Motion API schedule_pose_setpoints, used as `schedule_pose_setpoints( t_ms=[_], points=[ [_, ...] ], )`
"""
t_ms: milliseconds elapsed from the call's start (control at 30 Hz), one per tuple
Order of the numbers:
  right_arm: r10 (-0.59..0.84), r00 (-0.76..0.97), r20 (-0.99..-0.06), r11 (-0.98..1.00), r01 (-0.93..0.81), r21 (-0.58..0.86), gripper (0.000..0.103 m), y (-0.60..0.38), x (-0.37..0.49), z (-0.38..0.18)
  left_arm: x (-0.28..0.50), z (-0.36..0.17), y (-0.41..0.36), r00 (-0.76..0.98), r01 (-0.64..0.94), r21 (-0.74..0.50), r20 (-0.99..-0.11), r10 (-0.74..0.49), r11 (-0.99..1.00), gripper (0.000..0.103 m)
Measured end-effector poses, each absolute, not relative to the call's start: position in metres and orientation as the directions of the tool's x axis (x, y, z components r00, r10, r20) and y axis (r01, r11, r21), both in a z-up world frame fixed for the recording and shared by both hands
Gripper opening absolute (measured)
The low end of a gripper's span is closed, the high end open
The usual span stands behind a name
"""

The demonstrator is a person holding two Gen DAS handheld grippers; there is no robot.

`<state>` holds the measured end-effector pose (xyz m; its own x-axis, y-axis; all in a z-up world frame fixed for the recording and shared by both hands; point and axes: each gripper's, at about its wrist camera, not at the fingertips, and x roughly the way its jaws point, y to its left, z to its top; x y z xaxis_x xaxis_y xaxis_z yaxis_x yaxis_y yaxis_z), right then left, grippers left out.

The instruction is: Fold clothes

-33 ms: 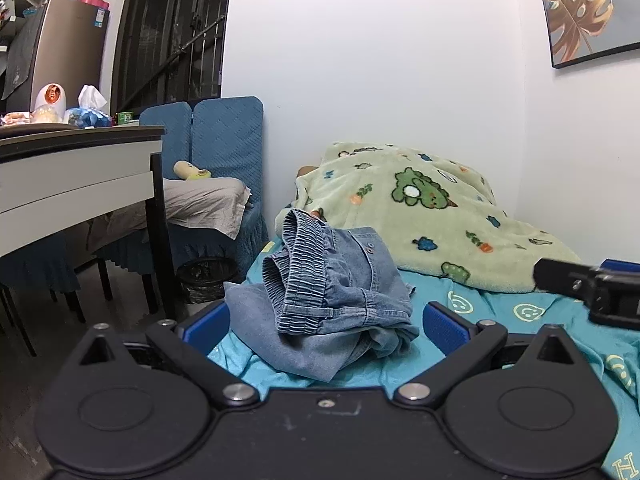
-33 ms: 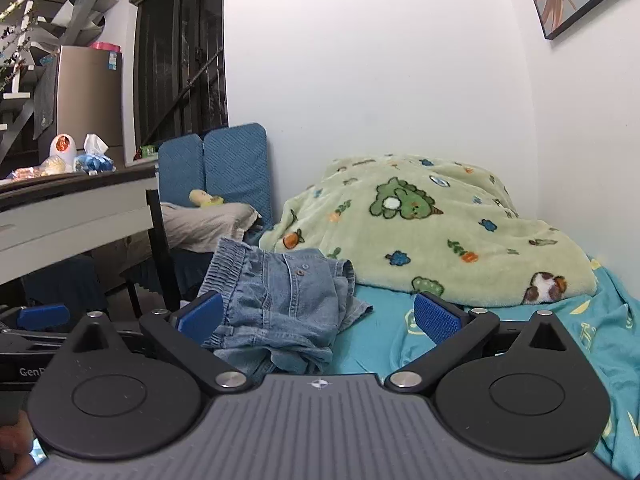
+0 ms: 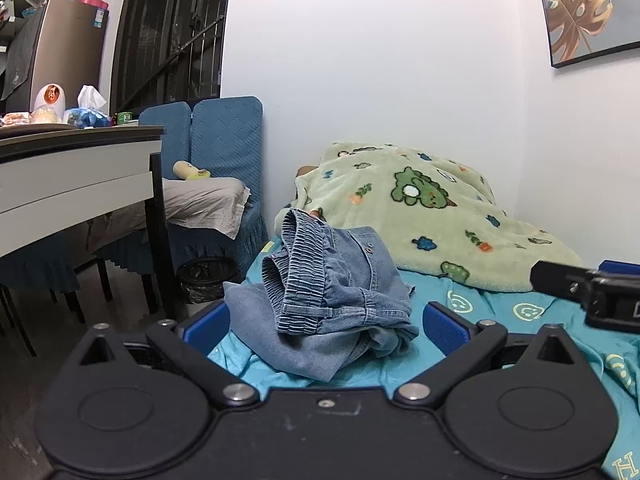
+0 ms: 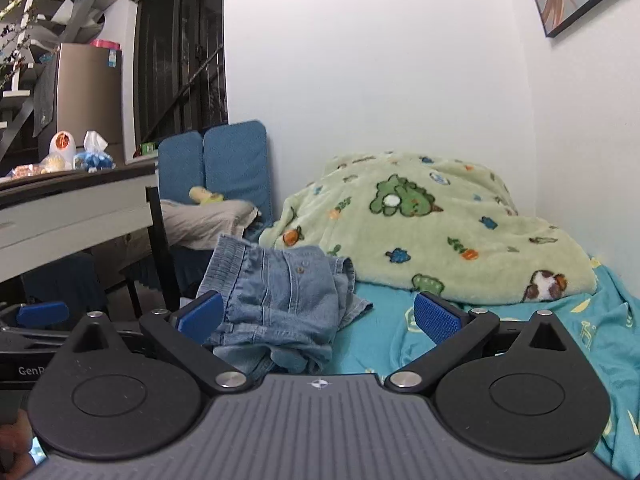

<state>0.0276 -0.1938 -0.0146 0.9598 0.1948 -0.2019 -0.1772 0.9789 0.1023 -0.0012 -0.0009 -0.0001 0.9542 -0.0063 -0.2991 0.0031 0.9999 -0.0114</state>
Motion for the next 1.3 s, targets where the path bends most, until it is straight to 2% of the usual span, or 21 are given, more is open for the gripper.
schedule_pose_setpoints(
  t_ms=[300,1300],
  points=[
    [0.191,0.955,-0.225,0.98,-0.175,0.092,0.103,-0.195,0.029,-0.015,0.003,-0.001,-0.003,0.944,0.019,-0.01,-0.329,-0.021,1.0,0.103],
    [0.193,0.952,-0.237,0.98,-0.176,0.094,0.103,-0.199,0.028,-0.013,0.004,-0.006,-0.009,0.945,0.046,-0.005,-0.325,-0.045,0.999,0.103]
  ],
)
